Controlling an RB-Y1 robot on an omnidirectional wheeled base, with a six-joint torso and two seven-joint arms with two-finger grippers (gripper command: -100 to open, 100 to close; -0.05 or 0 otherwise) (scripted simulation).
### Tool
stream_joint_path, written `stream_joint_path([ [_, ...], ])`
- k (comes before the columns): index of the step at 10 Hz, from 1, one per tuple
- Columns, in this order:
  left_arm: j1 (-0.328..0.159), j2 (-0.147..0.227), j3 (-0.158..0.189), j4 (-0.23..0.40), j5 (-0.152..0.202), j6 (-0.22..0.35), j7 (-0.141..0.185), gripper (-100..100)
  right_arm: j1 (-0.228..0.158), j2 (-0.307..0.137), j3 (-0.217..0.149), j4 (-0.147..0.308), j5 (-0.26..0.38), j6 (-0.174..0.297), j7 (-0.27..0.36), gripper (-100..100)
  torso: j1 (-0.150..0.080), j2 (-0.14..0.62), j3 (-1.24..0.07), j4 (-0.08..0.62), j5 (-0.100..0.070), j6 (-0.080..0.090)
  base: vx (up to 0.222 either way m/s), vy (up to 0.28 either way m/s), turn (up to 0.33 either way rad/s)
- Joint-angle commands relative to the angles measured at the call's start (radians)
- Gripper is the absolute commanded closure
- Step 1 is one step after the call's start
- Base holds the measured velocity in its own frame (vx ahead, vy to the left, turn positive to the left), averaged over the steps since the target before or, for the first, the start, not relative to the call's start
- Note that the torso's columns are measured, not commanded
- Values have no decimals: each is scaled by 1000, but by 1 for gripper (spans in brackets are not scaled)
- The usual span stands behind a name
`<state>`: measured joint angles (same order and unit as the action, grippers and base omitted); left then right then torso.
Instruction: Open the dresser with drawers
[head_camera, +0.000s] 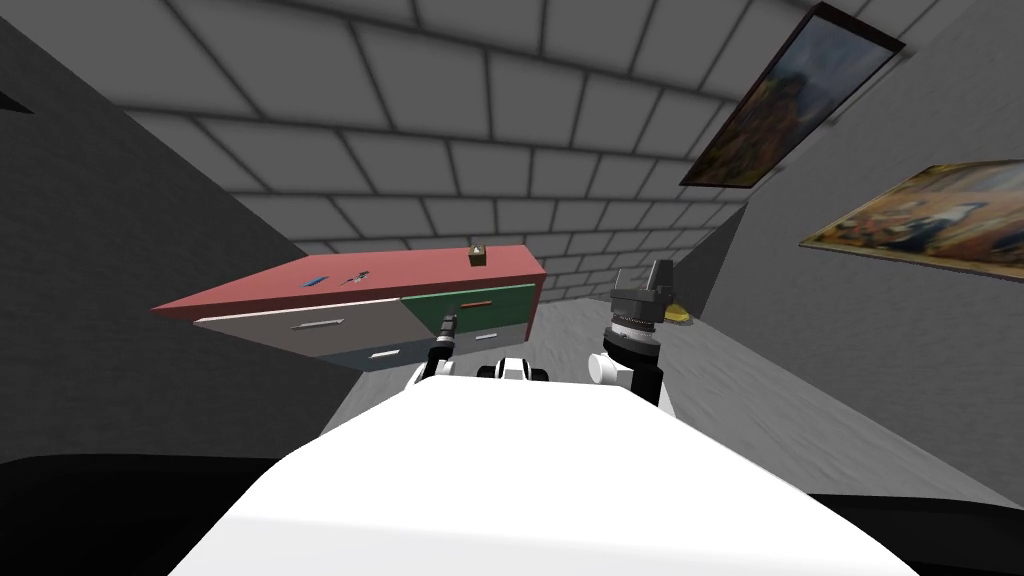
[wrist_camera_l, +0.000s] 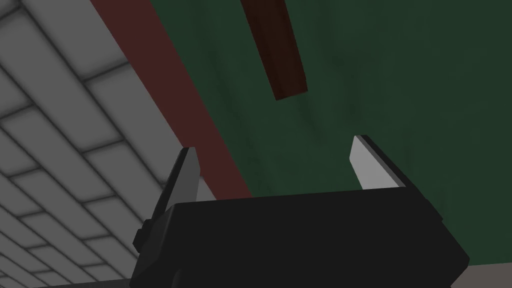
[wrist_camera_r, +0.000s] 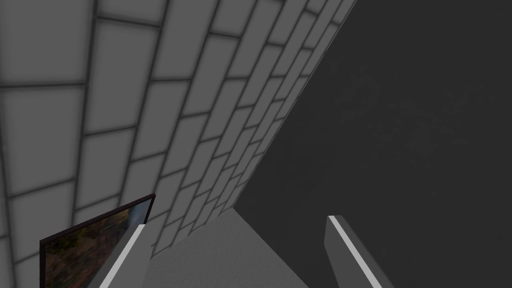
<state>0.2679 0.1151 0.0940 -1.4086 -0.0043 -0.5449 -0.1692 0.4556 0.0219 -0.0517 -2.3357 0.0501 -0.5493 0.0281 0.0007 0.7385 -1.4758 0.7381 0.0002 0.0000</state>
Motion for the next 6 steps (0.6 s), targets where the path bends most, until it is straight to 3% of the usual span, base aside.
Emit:
stream_joint_path([
  [1, -4, -49, 0, 37, -5, -3, -1, -100, 0, 0, 0, 0, 0, 0, 0, 0, 0, 1, 0, 0, 0, 0, 71, -26, 0],
  [3, -11, -99, 2, 63, -7, -7, -2, -100, 0, 0, 0, 0, 0, 0, 0, 0, -1, 0, 0, 0, 0, 0, 53, -25, -1],
  [4, -11, -99, 2, 63, -7, -7, -2, -100, 0, 0, 0, 0, 0, 0, 0, 0, -1, 1, 1, 0, 0, 0, 18, -16, 1],
  [5, -13, -138, 2, 75, -8, -9, -2, -100, 0, 0, 0, 0, 0, 0, 0, 0, 0, 1, 1, 0, 0, 0, 12, -10, 0],
  [6, -20, -120, 4, 79, -7, -10, -3, -100, 0, 0, 0, 0, 0, 0, 0, 0, 0, 1, 1, 0, 0, 0, 6, -6, -2],
])
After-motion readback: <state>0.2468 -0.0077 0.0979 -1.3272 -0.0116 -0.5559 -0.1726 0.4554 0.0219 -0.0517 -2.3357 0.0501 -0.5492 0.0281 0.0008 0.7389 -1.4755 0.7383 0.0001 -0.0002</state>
